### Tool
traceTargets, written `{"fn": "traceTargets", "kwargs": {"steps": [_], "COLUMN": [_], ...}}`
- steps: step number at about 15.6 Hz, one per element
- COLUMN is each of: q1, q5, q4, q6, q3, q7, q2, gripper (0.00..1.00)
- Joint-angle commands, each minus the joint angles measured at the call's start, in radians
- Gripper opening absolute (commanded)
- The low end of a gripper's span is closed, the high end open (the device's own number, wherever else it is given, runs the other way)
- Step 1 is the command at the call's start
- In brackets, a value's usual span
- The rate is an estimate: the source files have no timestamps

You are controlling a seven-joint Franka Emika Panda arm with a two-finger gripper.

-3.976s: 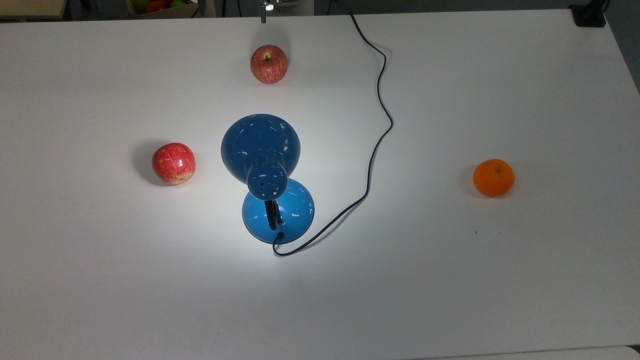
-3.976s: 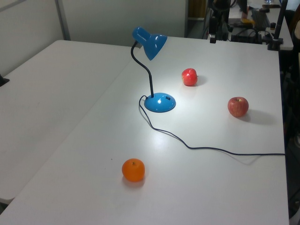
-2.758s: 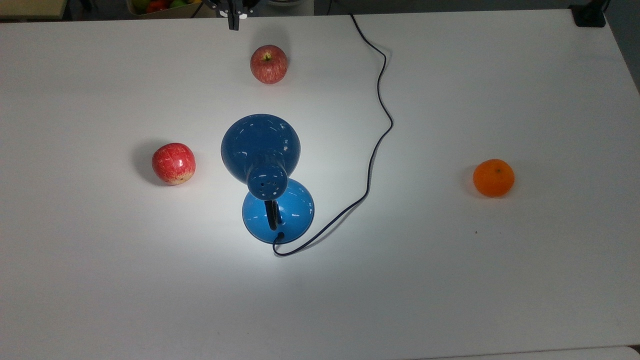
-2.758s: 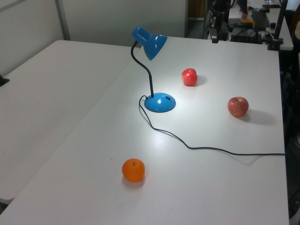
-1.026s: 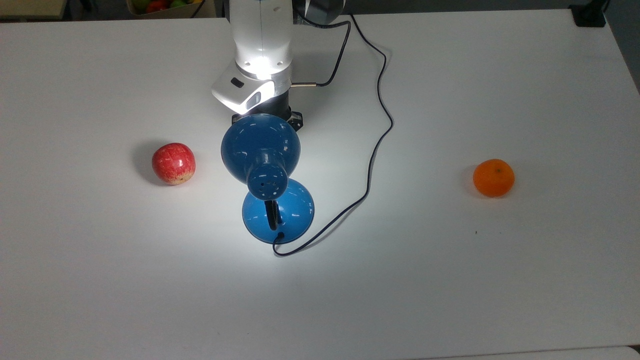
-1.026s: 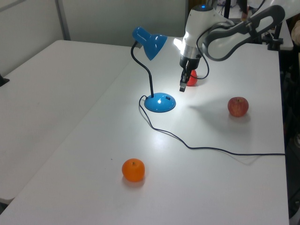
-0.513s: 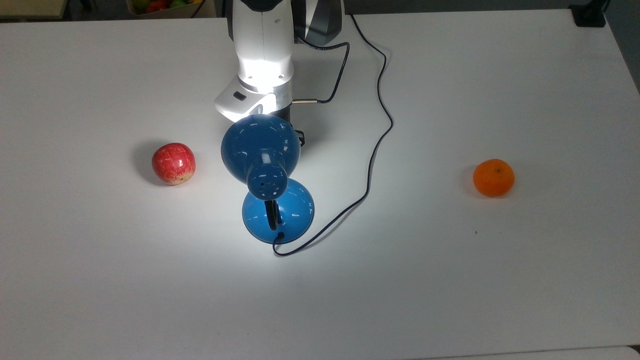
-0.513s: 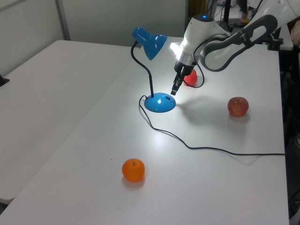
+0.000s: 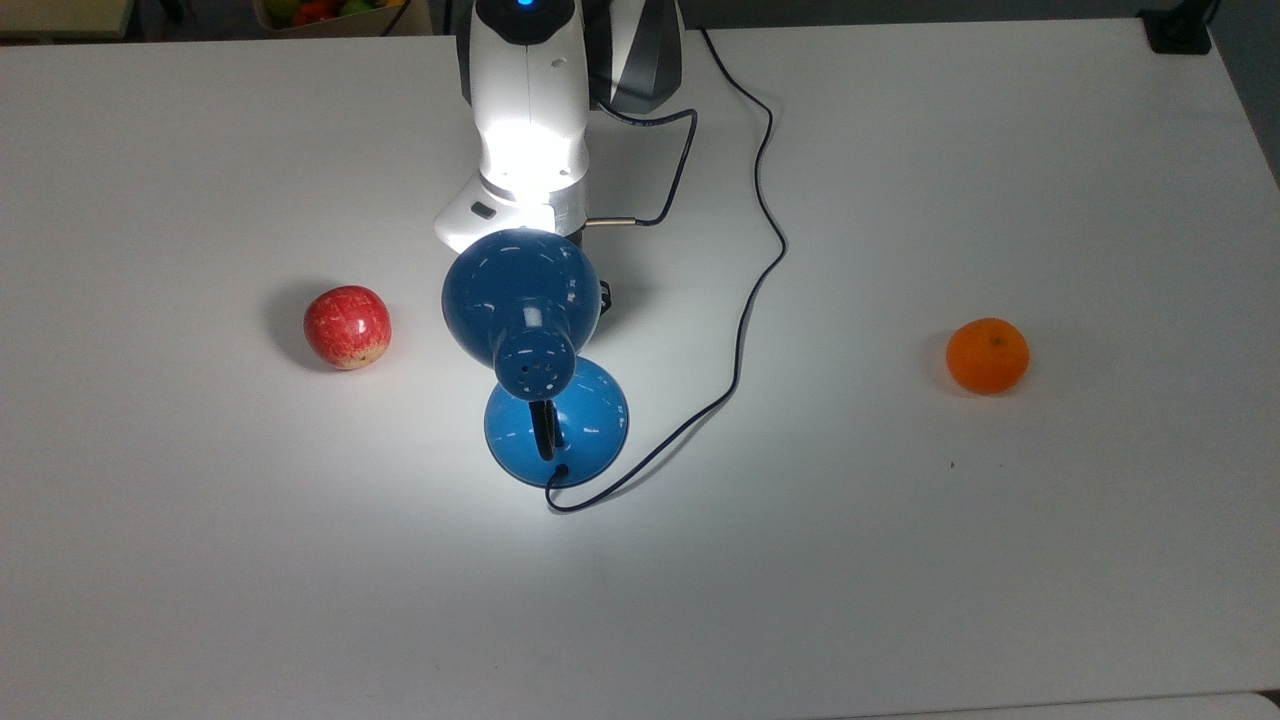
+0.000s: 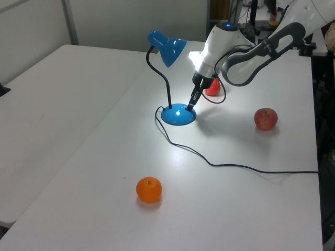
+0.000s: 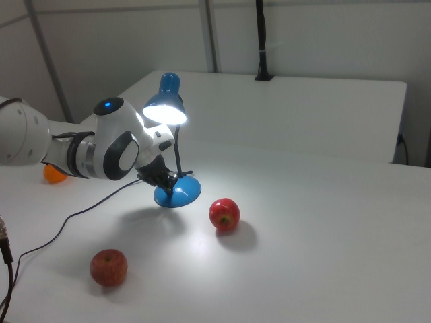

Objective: Turn off lamp
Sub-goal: 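Lower the gripper onto the switch on the lamp base and press it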

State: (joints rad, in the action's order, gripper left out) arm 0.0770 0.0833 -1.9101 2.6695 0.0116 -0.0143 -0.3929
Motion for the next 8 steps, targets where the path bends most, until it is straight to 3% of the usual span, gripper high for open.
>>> {"fn": "traceTargets", "kwargs": {"steps": [1, 8], "q1": [0.009, 0.009], "q5": [-0.010, -0.008], "q4": [-0.012, -0.029], "q6": [0.016, -0.127], "q3": [-0.007, -0.009], "q7": [0.007, 0.008], "q2": [-0.001, 0.015], "gripper": [0.00, 0.00]}}
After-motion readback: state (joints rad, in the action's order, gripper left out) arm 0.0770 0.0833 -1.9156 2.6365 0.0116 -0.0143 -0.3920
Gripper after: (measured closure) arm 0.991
